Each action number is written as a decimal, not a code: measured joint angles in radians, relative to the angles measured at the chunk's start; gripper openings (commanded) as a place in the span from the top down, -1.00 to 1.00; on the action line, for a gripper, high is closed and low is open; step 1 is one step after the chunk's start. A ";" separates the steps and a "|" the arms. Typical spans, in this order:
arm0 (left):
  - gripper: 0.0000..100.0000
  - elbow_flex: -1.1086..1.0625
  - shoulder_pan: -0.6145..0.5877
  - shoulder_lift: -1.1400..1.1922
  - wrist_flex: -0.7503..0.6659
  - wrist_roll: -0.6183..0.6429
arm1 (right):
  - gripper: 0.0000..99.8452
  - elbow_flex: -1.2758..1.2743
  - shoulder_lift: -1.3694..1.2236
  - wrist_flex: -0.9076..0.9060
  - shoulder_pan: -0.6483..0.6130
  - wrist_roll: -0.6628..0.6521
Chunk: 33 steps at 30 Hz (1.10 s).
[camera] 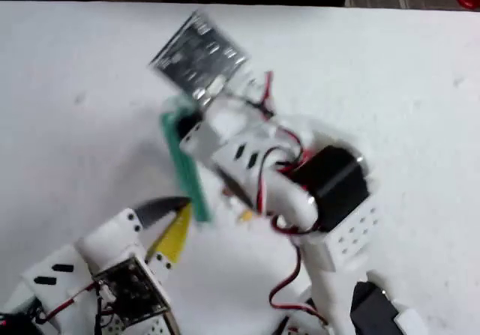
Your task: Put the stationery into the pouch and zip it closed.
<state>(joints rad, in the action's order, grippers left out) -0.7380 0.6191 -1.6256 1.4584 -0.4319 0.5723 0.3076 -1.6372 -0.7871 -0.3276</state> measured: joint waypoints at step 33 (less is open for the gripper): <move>0.60 0.011 -0.226 -0.095 0.020 0.048 | 0.96 -0.325 0.127 -0.054 -0.077 0.002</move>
<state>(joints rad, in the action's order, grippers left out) -0.7273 0.3936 -1.7208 1.4784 -0.3844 0.2470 0.4350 -1.6909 -0.8638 -0.3261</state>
